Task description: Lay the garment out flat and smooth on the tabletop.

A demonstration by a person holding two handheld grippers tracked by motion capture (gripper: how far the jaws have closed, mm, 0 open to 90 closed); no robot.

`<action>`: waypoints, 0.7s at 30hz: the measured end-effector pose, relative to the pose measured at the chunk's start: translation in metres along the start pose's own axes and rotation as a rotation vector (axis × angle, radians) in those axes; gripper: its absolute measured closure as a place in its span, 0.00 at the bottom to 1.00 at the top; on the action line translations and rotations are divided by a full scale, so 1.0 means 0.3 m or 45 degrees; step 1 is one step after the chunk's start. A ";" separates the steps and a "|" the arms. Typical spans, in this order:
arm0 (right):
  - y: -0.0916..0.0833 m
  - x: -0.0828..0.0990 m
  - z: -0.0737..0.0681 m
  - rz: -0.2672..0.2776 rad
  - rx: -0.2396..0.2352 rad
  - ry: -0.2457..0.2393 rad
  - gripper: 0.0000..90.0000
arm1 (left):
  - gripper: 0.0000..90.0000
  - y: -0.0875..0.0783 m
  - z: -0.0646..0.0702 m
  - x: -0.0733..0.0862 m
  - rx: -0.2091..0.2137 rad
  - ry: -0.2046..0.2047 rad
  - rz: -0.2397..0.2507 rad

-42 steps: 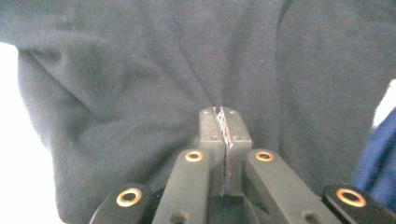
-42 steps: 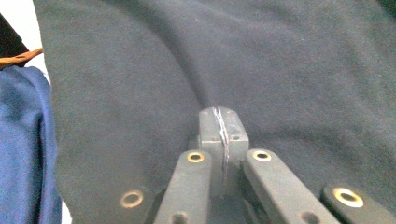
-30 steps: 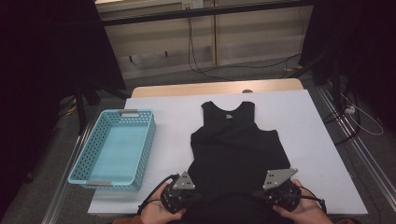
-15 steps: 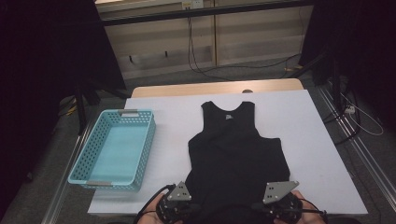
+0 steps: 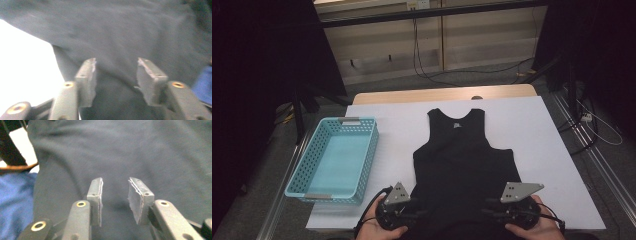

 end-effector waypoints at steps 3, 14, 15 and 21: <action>-0.002 -0.017 0.045 0.028 0.031 0.048 0.67 | 0.36 0.007 -0.053 -0.024 -0.040 -0.022 0.019; 0.013 -0.070 0.293 0.058 0.242 0.117 0.66 | 0.16 0.071 -0.220 -0.143 -0.114 -0.036 0.069; 0.016 -0.075 0.323 0.056 0.266 0.131 0.66 | 0.16 0.071 -0.220 -0.143 -0.114 -0.036 0.069; 0.060 -0.086 0.458 0.059 0.356 0.207 0.68 | 0.16 0.090 -0.319 -0.202 -0.206 -0.040 0.145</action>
Point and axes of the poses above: each handheld gripper's, and its own axes: y roughly forward along the jaws, x roughly out of its underside, z roughly to its right, the point moved 9 cm from there along y, roughly forward along the jaws, and after that the axes turned 14 degrees about x, right-handed, at the moved point
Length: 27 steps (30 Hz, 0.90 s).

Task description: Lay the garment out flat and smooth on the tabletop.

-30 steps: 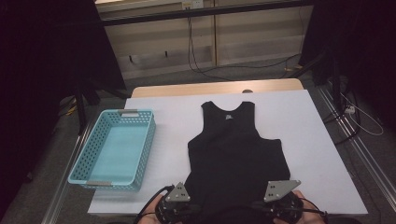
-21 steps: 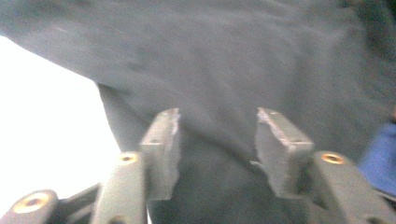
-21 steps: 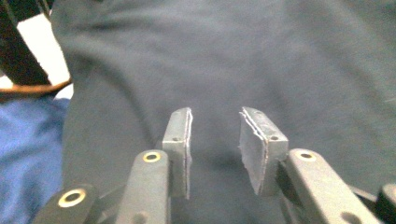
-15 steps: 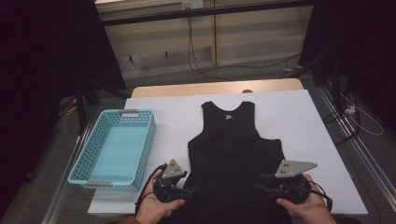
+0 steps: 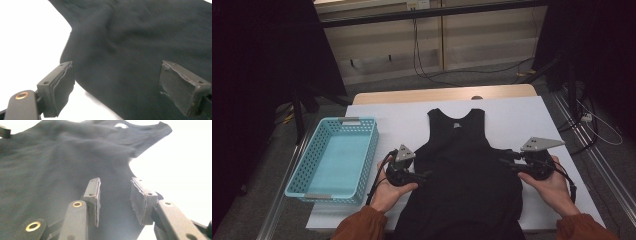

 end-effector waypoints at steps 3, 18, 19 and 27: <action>0.068 0.012 0.051 -0.041 0.032 0.040 0.71 | 0.16 -0.012 -0.019 0.016 -0.007 -0.002 -0.039; 0.173 0.074 0.138 -0.162 0.106 0.095 0.68 | 0.23 -0.030 -0.051 0.028 -0.025 -0.060 -0.046; 0.178 0.077 0.139 -0.169 0.102 0.094 0.68 | 0.24 -0.033 -0.053 0.027 -0.026 -0.062 -0.041; 0.184 0.082 0.123 -0.188 0.083 0.100 0.95 | 0.34 -0.051 -0.076 0.033 -0.045 -0.109 -0.013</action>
Point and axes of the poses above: each handheld gripper's, and its own axes: y roughly forward along the jaws, x roughly out of its underside, z roughly to its right, the point moved 9 cm from there along y, roughly forward along the jaws, and after that the axes turned 14 degrees about x, right-handed, at the moved point
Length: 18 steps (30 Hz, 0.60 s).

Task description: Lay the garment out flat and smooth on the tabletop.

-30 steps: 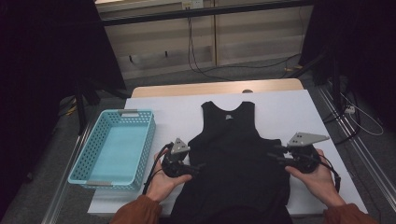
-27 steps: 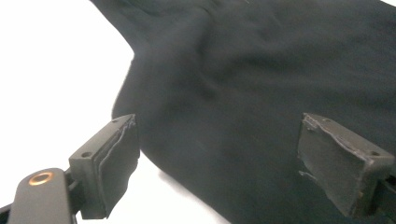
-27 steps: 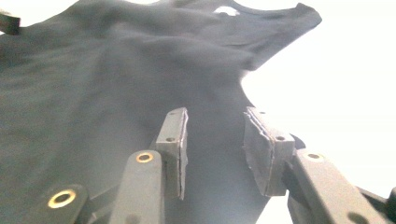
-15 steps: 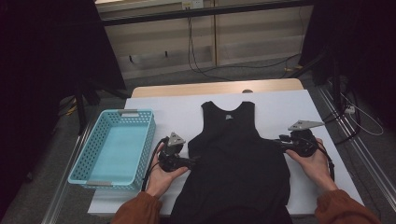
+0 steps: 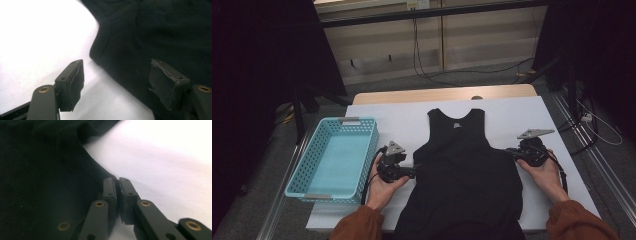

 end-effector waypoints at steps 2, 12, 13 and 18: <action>-0.003 0.003 0.014 -0.005 0.021 0.017 0.95 | 0.36 -0.001 -0.001 0.000 -0.003 0.001 0.003; -0.017 0.018 0.062 -0.004 0.066 0.040 0.95 | 0.52 -0.014 -0.015 0.023 -0.016 -0.055 -0.016; -0.016 0.018 0.059 -0.006 0.062 0.039 0.95 | 0.54 -0.014 -0.015 0.023 -0.016 -0.055 -0.016; -0.012 0.019 0.056 -0.009 0.064 0.029 0.95 | 0.63 -0.001 -0.051 0.067 -0.079 -0.095 -0.102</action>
Point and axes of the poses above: each handheld gripper's, and its own axes: y roughly forward along the jaws, x roughly out of its underside, z roughly to its right, the point moved 9 cm from there along y, roughly forward along the jaws, and after that the axes turned 14 degrees about x, right-handed, at the moved point
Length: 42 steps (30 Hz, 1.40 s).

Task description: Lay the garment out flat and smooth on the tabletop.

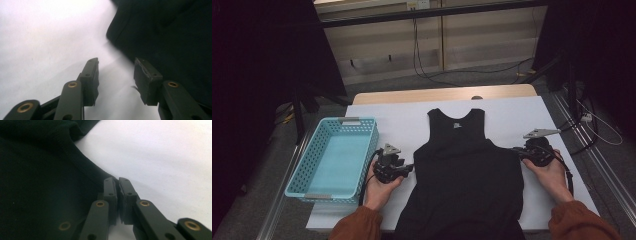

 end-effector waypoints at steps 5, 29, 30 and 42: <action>0.002 -0.001 -0.002 0.003 -0.002 0.001 0.95 | 0.64 0.025 -0.002 -0.015 -0.046 0.059 -0.010; 0.003 -0.013 -0.015 0.020 -0.015 0.000 0.95 | 0.88 0.113 0.040 -0.100 0.144 0.007 0.046; 0.002 -0.014 -0.015 0.023 -0.015 0.000 0.95 | 0.92 0.111 0.046 -0.107 0.163 0.010 0.053; -0.012 -0.028 0.003 0.049 -0.004 0.019 0.95 | 0.94 0.069 0.120 -0.217 0.222 0.034 0.150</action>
Point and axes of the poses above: each handheld gripper's, and its own axes: y roughly forward along the jaws, x roughly out of its underside, z roughly to its right, the point moved 9 cm from there along y, roughly forward along the jaws, and after that the axes turned 14 degrees about x, right-handed, at the moved point
